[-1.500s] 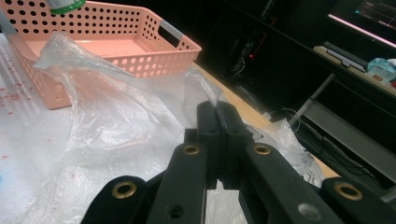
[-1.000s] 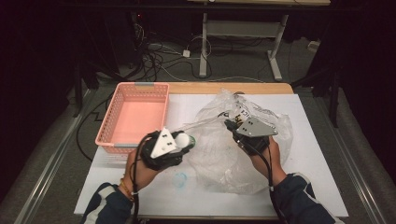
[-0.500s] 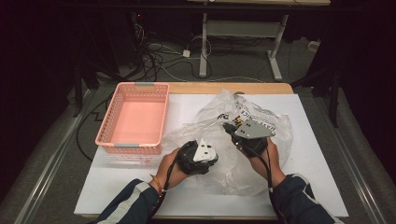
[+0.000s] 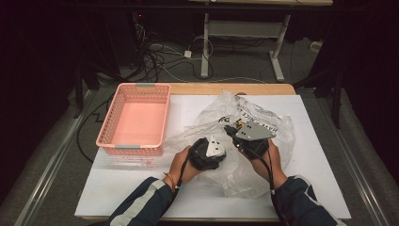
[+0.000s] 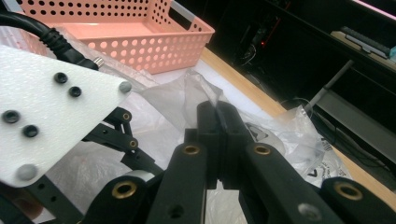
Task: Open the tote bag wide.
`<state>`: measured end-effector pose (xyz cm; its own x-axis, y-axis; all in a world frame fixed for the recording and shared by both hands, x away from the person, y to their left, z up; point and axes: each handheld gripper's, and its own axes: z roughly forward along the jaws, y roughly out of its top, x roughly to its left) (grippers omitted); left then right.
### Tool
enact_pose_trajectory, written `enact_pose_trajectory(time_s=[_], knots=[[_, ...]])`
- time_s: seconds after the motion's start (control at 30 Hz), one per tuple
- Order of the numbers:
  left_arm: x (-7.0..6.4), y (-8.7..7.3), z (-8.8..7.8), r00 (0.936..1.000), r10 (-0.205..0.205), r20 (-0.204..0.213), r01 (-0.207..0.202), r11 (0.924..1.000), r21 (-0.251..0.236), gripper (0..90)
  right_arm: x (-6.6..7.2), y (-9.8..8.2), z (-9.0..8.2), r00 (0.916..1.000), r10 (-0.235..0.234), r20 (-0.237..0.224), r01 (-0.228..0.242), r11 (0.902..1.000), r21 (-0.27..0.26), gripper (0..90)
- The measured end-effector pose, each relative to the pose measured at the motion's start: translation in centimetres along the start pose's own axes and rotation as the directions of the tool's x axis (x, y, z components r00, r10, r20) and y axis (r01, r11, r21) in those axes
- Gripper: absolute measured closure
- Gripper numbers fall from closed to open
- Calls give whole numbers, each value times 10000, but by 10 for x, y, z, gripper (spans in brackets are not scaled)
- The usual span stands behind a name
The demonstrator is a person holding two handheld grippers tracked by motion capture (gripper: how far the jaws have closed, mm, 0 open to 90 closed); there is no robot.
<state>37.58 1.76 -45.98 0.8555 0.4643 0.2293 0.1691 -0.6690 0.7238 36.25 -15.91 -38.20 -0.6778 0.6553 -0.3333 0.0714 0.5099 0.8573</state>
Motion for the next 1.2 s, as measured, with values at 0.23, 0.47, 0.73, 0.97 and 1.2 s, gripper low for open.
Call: enact_pose_trajectory(time_s=[0.23, 0.47, 0.73, 0.97, 1.2], knots=[[-2, 4, -12, 9996, 24, -284, -43, 9978, -669, 366, -2, -2, 0, 10000, -23, -32, 23, 10000, 58, 900], [-6, 5, -39, 9977, 496, -452, -534, 9947, -876, 365, 1, -2, -3, 9997, -173, -173, 175, 9998, 81, 900], [-7, -6, -108, 9888, 766, -1277, -974, 9814, -1657, 331, 2, -4, -6, 9994, -132, -316, 137, 9998, 168, 900], [14, -38, -157, 9732, -524, -2240, 41, 9775, -2107, 300, 4, -3, -7, 9990, -222, -387, 229, 9995, 198, 900], [29, -62, -147, 9724, -1052, -2083, 785, 9880, -1327, 254, 6, -4, -8, 9982, -357, -473, 371, 9989, 293, 900]])
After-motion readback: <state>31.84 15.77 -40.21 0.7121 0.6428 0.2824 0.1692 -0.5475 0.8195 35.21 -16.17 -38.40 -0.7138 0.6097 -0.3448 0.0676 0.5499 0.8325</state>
